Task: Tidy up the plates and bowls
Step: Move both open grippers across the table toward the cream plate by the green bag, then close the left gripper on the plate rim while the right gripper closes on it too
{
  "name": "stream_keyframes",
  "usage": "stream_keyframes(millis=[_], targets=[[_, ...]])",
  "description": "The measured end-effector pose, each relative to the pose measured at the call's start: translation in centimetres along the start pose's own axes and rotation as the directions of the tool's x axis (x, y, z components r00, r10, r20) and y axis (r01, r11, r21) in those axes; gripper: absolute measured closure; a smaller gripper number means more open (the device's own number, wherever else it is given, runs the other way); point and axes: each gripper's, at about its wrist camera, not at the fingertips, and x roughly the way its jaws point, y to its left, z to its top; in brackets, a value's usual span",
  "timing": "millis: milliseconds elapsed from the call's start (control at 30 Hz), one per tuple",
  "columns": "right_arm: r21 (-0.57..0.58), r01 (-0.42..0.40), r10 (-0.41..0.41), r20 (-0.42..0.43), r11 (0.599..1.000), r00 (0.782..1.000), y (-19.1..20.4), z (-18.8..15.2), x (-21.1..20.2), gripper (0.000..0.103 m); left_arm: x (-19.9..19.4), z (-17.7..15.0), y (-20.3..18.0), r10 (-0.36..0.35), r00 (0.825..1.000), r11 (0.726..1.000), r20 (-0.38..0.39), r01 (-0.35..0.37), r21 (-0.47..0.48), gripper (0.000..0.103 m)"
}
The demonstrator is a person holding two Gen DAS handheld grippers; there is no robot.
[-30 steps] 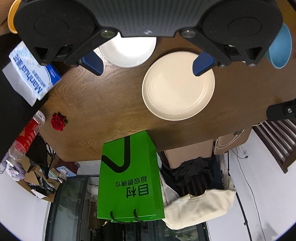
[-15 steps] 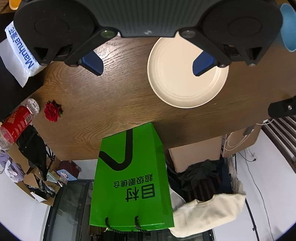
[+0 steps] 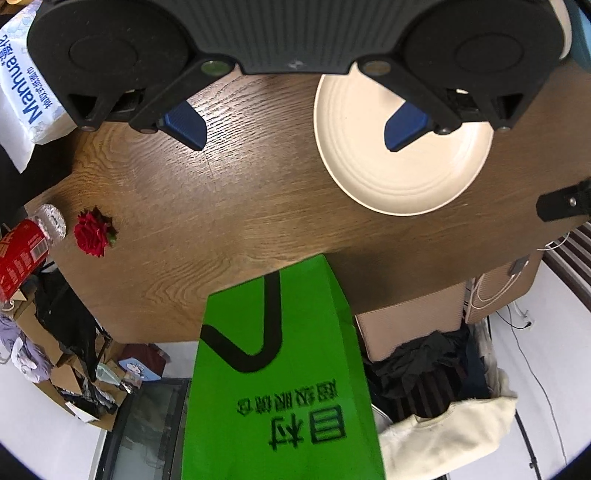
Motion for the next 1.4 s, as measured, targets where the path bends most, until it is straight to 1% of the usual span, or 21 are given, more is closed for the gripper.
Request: stream_keyframes(millis=[100, 267, 333, 467, 533, 633, 767, 833, 900, 967, 1000, 1033, 1100, 1133, 1200, 1267, 1333, 1400], targets=[[0.011, -0.001, 0.001, -0.014, 1.0, 1.0, -0.3, -0.1, 1.2, 0.005, 1.0, -0.2, 0.0, 0.001, 1.0, 1.0, -0.017, -0.001, -0.003, 0.001], [0.014, 0.001, -0.001, -0.038, 1.0, 0.999, -0.4, -0.3, 2.8, 0.006, 2.6, -0.7, -0.1, 0.003, 0.999, 1.0, -0.043, -0.003, 0.001, 0.003], [0.012, -0.003, 0.004, -0.046, 1.0, 0.999, -0.3, -0.4, 3.4, 0.009, 3.1, -0.9, 0.0, 0.003, 0.998, 1.0, -0.055, -0.003, 0.001, 0.007], [0.015, -0.005, 0.005, -0.055, 1.0, 0.998, -0.5, -0.6, 4.2, 0.014, 4.0, -1.2, 0.3, 0.005, 0.998, 1.0, -0.07, -0.006, -0.006, 0.01], [0.023, -0.005, 0.006, -0.056, 1.0, 0.998, -0.7, -0.7, 4.5, 0.014, 4.3, -1.3, 0.3, 0.009, 0.997, 1.0, -0.079, -0.01, -0.008, 0.013], [0.03, -0.003, 0.004, -0.06, 1.0, 0.998, -1.0, -0.7, 5.0, 0.015, 4.8, -1.4, 0.4, 0.008, 0.996, 1.0, -0.092, -0.008, -0.009, 0.014], [0.036, -0.011, 0.014, -0.075, 0.999, 0.997, -1.3, -0.8, 5.8, 0.026, 5.4, -1.9, 0.3, 0.009, 0.993, 1.0, -0.115, -0.008, 0.007, 0.02], [0.036, -0.019, 0.022, -0.081, 0.999, 0.996, -1.2, -0.9, 6.1, 0.028, 5.8, -2.1, 0.4, 0.008, 0.992, 1.0, -0.13, -0.007, 0.005, 0.025], [0.035, -0.031, 0.034, -0.089, 0.999, 0.995, -1.1, -1.2, 6.4, 0.035, 6.1, -2.2, 0.5, 0.012, 0.99, 1.0, -0.144, -0.012, 0.002, 0.031], [0.031, -0.038, 0.041, -0.099, 0.999, 0.994, -1.0, -1.3, 6.7, 0.04, 6.3, -2.4, 0.6, 0.009, 0.988, 1.0, -0.155, -0.01, -0.005, 0.035], [0.032, -0.038, 0.042, -0.102, 0.999, 0.994, -0.9, -1.4, 6.8, 0.042, 6.4, -2.5, 0.7, 0.007, 0.987, 1.0, -0.158, -0.008, -0.008, 0.039], [0.032, -0.039, 0.042, -0.104, 0.999, 0.994, -0.9, -1.4, 6.9, 0.042, 6.5, -2.5, 0.8, 0.002, 0.986, 1.0, -0.164, -0.004, -0.01, 0.044], [0.035, -0.043, 0.046, -0.105, 0.998, 0.993, -0.9, -1.5, 6.9, 0.044, 6.7, -2.7, 0.9, 0.0, 0.984, 1.0, -0.178, -0.002, -0.011, 0.048], [0.037, -0.047, 0.051, -0.106, 0.998, 0.993, -0.9, -1.5, 7.0, 0.044, 6.8, -2.8, 0.9, -0.001, 0.983, 1.0, -0.186, -0.001, -0.01, 0.051], [0.039, -0.054, 0.058, -0.111, 0.998, 0.992, -0.9, -1.6, 7.1, 0.052, 6.9, -2.9, 1.0, -0.004, 0.98, 1.0, -0.199, 0.002, -0.011, 0.054], [0.04, -0.059, 0.063, -0.118, 0.997, 0.991, -1.0, -1.7, 7.1, 0.055, 6.9, -3.2, 1.1, -0.009, 0.978, 1.0, -0.21, 0.006, -0.015, 0.057], [0.038, -0.065, 0.069, -0.122, 0.997, 0.99, -1.0, -1.9, 7.1, 0.057, 6.8, -3.4, 1.0, -0.015, 0.976, 1.0, -0.217, 0.012, -0.014, 0.064], [0.042, -0.068, 0.073, -0.13, 0.997, 0.989, -1.1, -2.1, 7.2, 0.065, 6.9, -3.7, 1.0, -0.016, 0.974, 1.0, -0.227, 0.012, -0.016, 0.068]])
